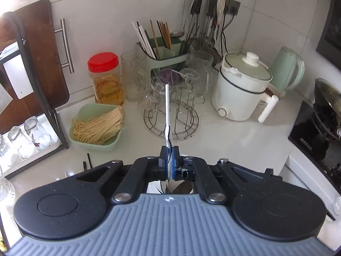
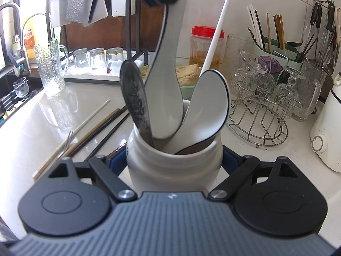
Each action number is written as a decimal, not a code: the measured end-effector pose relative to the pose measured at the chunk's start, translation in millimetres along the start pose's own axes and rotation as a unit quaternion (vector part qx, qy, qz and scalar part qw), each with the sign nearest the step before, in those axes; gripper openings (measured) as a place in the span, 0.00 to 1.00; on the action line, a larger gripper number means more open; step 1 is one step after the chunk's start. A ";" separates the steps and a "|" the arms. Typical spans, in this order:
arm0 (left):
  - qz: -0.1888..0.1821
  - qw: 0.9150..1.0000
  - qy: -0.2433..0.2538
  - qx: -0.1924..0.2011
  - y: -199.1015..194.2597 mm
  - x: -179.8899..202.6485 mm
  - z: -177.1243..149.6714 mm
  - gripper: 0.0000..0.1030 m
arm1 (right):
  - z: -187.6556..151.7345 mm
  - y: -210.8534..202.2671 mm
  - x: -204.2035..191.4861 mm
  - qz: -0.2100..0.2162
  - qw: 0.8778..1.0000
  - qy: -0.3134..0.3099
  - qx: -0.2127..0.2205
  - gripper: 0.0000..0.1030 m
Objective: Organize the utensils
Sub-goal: 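Lift the second white spoon with the left gripper and lower it into the jar, then open the left gripper to release the white spoon inside the jar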
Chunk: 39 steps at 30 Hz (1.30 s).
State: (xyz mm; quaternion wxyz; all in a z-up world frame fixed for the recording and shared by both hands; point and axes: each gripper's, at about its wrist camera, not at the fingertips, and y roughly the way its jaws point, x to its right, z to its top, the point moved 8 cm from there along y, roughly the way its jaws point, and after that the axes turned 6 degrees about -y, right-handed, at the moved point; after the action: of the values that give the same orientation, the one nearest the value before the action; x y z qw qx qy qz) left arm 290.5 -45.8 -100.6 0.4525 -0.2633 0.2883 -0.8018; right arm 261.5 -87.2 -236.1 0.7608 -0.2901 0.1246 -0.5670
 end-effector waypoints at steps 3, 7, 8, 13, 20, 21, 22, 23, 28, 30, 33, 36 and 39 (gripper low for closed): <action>0.003 1.000 0.007 -0.005 5.9 0.6 -3.4 0.03 | 0.1 0.1 -0.1 0.001 1.000 -0.001 0.001 0.89; 0.002 1.000 0.008 -0.020 16.9 0.9 -7.4 0.03 | 0.8 0.9 -0.1 0.003 1.000 -0.001 0.003 0.89; 0.001 1.000 0.008 -0.023 19.1 1.4 -8.8 0.03 | 0.7 1.0 -0.1 0.003 1.000 -0.001 0.003 0.89; 0.002 0.999 0.006 -0.040 30.5 2.2 -16.1 0.03 | 0.9 1.1 0.4 0.005 1.000 -0.003 0.004 0.89; 0.005 0.999 -0.010 -0.053 37.0 -0.4 -17.6 0.04 | 1.3 1.2 0.1 0.005 1.000 -0.003 0.005 0.89; 0.006 0.998 -0.009 -0.055 38.3 0.4 -17.4 0.04 | 1.3 1.2 0.0 0.005 1.000 -0.003 0.005 0.89; 0.007 0.998 -0.009 -0.058 39.9 0.6 -17.9 0.04 | 1.3 1.2 0.0 0.005 1.000 -0.003 0.005 0.89; 0.008 0.998 -0.009 -0.060 41.4 0.7 -18.2 0.04 | 1.3 1.2 0.0 0.005 1.000 -0.003 0.005 0.89; 0.002 0.997 -0.033 -0.063 42.1 -2.7 -16.7 0.04 | 1.3 1.4 -0.3 0.005 1.000 -0.003 0.005 0.89; -0.003 0.997 -0.045 -0.068 41.8 -4.6 -16.7 0.04 | 1.8 1.3 0.0 0.005 1.000 -0.004 0.005 0.89; -0.006 0.996 -0.052 -0.067 38.9 -5.6 -16.5 0.04 | 2.3 1.8 -0.3 0.006 1.000 -0.004 0.005 0.89; -0.014 0.995 -0.067 -0.067 37.2 -7.5 -15.9 0.04 | 2.1 1.7 -0.4 0.006 1.000 -0.002 0.005 0.89; -0.019 0.995 -0.080 -0.064 35.0 -9.8 -14.3 0.09 | 2.4 2.3 -0.3 0.007 1.000 -0.003 0.004 0.89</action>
State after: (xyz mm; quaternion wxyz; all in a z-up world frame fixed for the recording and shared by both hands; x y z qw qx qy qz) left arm 305.2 -48.8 -136.7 0.4413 -0.3606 0.2967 -0.7663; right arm 264.5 -85.8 -235.5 0.7665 -0.2874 0.1220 -0.5612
